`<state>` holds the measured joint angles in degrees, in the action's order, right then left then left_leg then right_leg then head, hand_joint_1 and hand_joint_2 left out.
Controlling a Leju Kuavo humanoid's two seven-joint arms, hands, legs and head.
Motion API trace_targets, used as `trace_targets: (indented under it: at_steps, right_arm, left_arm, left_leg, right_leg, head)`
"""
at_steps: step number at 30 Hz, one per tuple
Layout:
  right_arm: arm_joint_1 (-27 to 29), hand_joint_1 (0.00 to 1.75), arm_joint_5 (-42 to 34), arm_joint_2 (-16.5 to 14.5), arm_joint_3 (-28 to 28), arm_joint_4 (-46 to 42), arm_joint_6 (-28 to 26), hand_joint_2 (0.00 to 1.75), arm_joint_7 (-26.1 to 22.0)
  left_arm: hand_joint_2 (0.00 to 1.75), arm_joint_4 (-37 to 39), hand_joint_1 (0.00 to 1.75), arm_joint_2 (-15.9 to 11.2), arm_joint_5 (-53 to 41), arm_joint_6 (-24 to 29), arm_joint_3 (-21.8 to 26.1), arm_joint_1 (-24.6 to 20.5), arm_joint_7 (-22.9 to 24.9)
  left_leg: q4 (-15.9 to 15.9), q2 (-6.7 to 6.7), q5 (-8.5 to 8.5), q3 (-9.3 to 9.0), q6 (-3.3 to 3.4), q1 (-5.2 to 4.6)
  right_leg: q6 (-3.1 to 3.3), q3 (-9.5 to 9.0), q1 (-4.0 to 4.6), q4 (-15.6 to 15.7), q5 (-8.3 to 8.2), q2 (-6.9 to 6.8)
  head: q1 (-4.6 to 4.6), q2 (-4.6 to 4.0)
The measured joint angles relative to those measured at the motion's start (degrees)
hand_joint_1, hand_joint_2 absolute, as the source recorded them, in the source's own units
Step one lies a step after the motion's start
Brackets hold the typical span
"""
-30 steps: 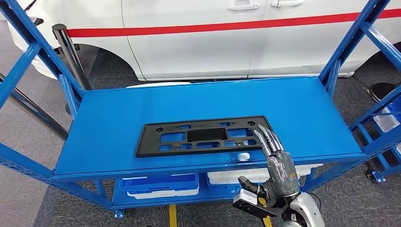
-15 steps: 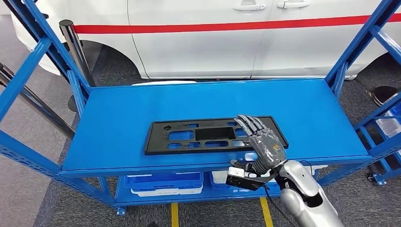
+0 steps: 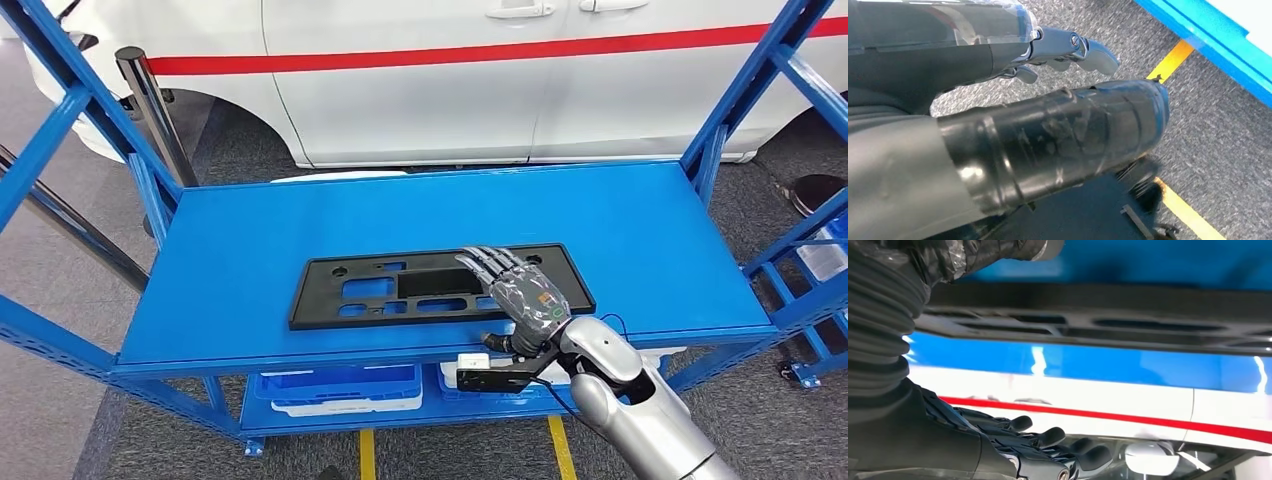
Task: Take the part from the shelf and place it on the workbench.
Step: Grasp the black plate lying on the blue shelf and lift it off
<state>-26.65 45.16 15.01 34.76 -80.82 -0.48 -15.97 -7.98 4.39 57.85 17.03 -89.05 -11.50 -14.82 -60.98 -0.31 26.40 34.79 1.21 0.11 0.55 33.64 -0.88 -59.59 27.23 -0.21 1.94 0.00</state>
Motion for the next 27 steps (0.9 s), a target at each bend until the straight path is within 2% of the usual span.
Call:
trace_targets:
  at_steps: [1,3,5,6,7,9,10,11,12,14,16,19,21,22,24,25,26,27]
  right_arm:
    - [-0.26,0.0,-0.08,-0.11,0.31,0.25,0.01,1.75,-0.07]
    - [-0.73,0.0,-0.49,-0.25,1.0,0.73,0.02,1.75,-0.38]
    - [-1.31,0.0,-1.11,-0.33,1.69,1.12,0.03,1.75,-0.88]
    - [-1.71,0.0,-1.47,-0.36,2.06,1.29,0.05,1.75,-1.06]
    - [-2.09,0.0,-1.85,-0.41,2.47,1.45,0.1,1.75,-1.17]
    - [-2.59,0.0,-2.81,-0.54,3.55,1.87,0.33,1.75,-1.3]
    - [-2.68,0.0,-3.24,-0.6,4.06,2.1,0.52,1.75,-1.34]
    - [-2.78,0.0,-3.6,-0.62,4.5,2.33,0.71,1.75,-1.37]
    - [-3.02,0.0,-3.85,-0.64,4.86,2.54,0.87,1.75,-1.36]
    - [-3.87,0.0,-4.13,-0.67,5.44,2.88,1.05,1.75,-1.27]
    - [-4.73,0.0,-4.22,-0.72,5.89,3.16,1.1,1.75,-1.03]
    - [-5.15,0.0,-4.11,-0.75,6.39,3.62,0.98,1.75,-0.61]
    - [-5.37,0.0,-3.91,-0.79,6.59,3.84,0.69,1.75,-0.37]
    - [-5.46,0.0,-3.8,-0.84,6.67,3.91,0.52,1.75,-0.27]
    - [-5.54,0.0,-3.59,-0.9,6.89,4.12,0.28,1.75,-0.13]
    - [-5.52,0.0,-3.51,-0.92,7.0,4.26,0.22,1.75,-0.08]
    - [-5.52,0.0,-3.44,-0.93,7.08,4.4,0.16,1.75,-0.03]
    - [-5.53,0.0,-3.39,-0.94,7.13,4.49,0.1,1.75,0.01]
  left_arm:
    - [0.0,0.0,0.0,0.01,-0.01,-0.01,-0.01,-0.08,0.03]
    - [0.0,0.0,0.0,0.03,-0.08,-0.03,-0.02,-0.12,0.09]
    - [0.0,0.0,0.0,0.09,-0.21,-0.04,-0.02,-0.1,0.19]
    - [0.0,0.0,0.0,0.14,-0.29,-0.04,-0.02,-0.16,0.22]
    - [0.0,0.0,0.0,0.22,-0.37,-0.04,-0.02,-0.25,0.26]
    - [0.0,0.0,0.0,0.37,-0.53,-0.04,-0.02,-0.36,0.32]
    - [0.0,0.0,0.0,0.43,-0.59,-0.04,-0.02,-0.36,0.35]
    - [0.0,0.0,0.0,0.45,-0.65,-0.04,-0.02,-0.34,0.39]
    - [0.0,0.0,0.0,0.46,-0.67,-0.04,-0.02,-0.34,0.42]
    - [0.0,0.0,0.0,0.51,-0.66,-0.04,-0.02,-0.36,0.44]
    - [0.0,0.0,0.0,0.59,-0.62,-0.05,-0.02,-0.39,0.45]
    - [0.0,0.0,0.0,0.63,-0.57,-0.04,-0.02,-0.34,0.55]
    - [0.0,0.0,0.0,0.63,-0.55,-0.03,-0.02,-0.35,0.61]
    - [0.0,0.0,0.0,0.63,-0.54,-0.02,-0.02,-0.37,0.62]
    - [0.0,0.0,0.0,0.63,-0.52,-0.02,-0.02,-0.32,0.62]
    - [0.0,0.0,0.0,0.63,-0.52,-0.02,-0.02,-0.25,0.63]
    - [0.0,0.0,0.0,0.63,-0.52,-0.02,-0.02,-0.19,0.65]
    - [0.0,0.0,0.0,0.63,-0.52,-0.02,-0.02,-0.15,0.67]
  left_leg:
    - [1.71,-0.02,-0.35,-0.68,0.26,-0.16]
    - [2.36,-0.08,-0.31,-0.79,0.52,-0.33]
    - [2.99,-0.05,-0.69,-1.05,0.96,-0.03]
    - [3.34,-0.02,-0.89,-1.21,1.23,0.13]
    - [3.54,0.02,-1.0,-1.32,1.43,0.22]
    - [3.51,0.04,-0.97,-1.32,1.63,0.13]
    - [3.45,0.01,-0.93,-1.32,1.68,0.1]
    - [3.36,-0.05,-0.87,-1.33,1.69,0.09]
    - [3.2,-0.14,-0.79,-1.35,1.66,0.1]
    - [2.67,-0.26,-0.41,-1.29,1.41,0.02]
    - [2.04,-0.29,-0.07,-0.98,0.93,-0.21]
    - [1.91,-0.27,0.0,-0.65,0.24,-0.31]
    - [0.1,-0.19,1.43,0.09,-0.32,-0.18]
    - [-2.69,-0.13,3.07,1.3,-0.66,-0.04]
    - [-10.23,-0.07,6.57,4.71,-1.21,0.2]
    - [-13.18,-0.06,7.46,6.14,-1.37,0.29]
    - [-13.98,-0.06,7.16,6.61,-1.41,0.33]
    - [-12.61,-0.05,5.83,6.02,-1.35,0.35]
  right_leg:
    - [-0.22,0.09,0.03,0.04,-0.03,-0.01]
    - [-0.84,0.22,0.05,0.24,-0.23,-0.05]
    - [-1.43,0.4,0.02,-0.2,0.35,-0.07]
    - [-1.65,1.05,0.03,-1.67,1.4,-0.03]
    - [-1.82,2.3,-0.03,-4.41,2.99,0.01]
    - [-2.08,5.91,-0.03,-12.0,6.26,0.05]
    - [-2.18,7.3,-0.05,-14.75,6.88,0.05]
    - [-2.23,7.78,-0.07,-15.49,6.37,0.05]
    - [-2.23,7.18,-0.11,-13.95,4.8,0.05]
    - [-2.06,3.84,-0.16,-6.73,0.91,0.06]
    - [-1.68,1.51,-0.04,-1.49,-0.58,0.15]
    - [-0.82,1.28,0.06,-0.45,-0.58,0.2]
    - [-0.11,1.14,-0.15,-0.09,-0.83,0.16]
    - [0.15,1.08,-0.26,0.06,-0.91,0.12]
    - [0.35,1.08,-0.22,0.08,-0.9,0.06]
    - [0.37,1.08,-0.2,0.07,-0.88,0.04]
    - [0.38,1.07,-0.19,0.06,-0.87,0.03]
    - [0.36,1.02,-0.19,0.06,-0.85,0.05]
  head:
    - [0.01,0.0]
    - [-0.01,0.0]
    - [0.02,0.0]
    - [0.02,0.0]
    - [0.03,0.0]
    - [0.03,0.0]
    - [0.04,0.0]
    - [0.04,0.0]
    - [0.03,0.0]
    - [0.03,0.0]
    - [0.02,0.0]
    - [-0.02,0.0]
    - [-0.02,0.0]
    - [-0.03,0.0]
    - [-0.04,0.0]
    - [-0.04,0.0]
    - [-0.04,0.0]
    - [-0.04,0.0]
